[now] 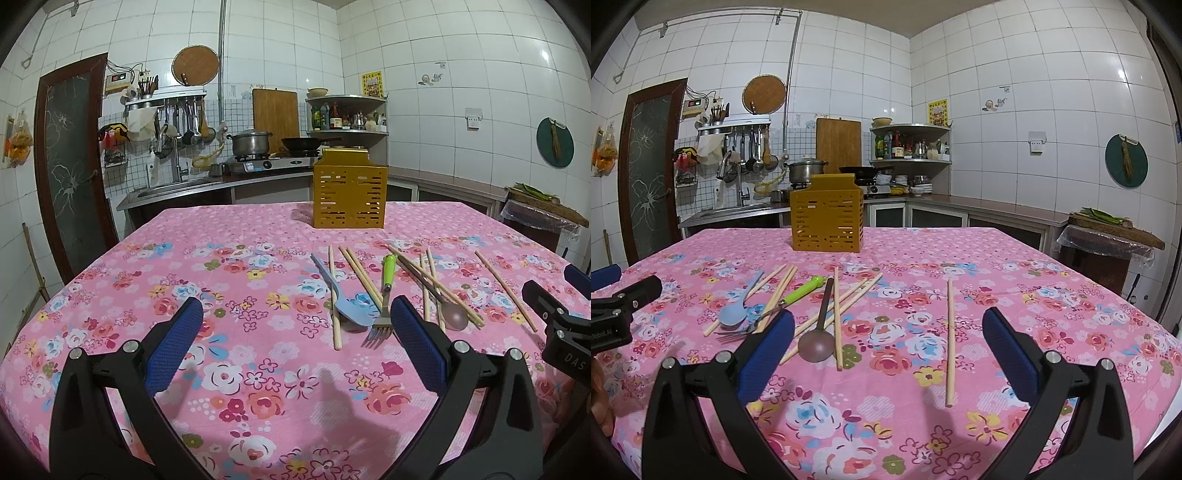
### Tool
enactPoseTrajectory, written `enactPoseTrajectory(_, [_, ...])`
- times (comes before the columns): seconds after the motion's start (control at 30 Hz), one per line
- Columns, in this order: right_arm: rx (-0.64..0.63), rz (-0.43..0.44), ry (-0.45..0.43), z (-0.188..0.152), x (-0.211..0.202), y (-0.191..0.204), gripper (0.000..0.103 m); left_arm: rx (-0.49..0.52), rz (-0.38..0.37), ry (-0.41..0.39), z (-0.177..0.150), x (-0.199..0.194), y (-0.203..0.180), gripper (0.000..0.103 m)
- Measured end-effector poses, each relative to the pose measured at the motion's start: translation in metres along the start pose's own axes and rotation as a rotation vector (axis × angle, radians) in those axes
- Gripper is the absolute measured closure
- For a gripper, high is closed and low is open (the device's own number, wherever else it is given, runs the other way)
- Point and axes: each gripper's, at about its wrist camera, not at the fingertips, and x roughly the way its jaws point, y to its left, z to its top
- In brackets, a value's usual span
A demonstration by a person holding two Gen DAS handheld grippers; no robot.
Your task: Organize utensils
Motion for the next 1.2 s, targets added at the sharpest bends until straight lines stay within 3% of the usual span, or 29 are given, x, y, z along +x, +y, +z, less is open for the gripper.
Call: enactPoseTrajectory(1.2, [0.007, -0.004, -0.003, 0.0003, -0.0018, -0.0025, 0.004, -0.008, -0.002, 0.007, -0.0002, 0.001, 0.0007, 0.005])
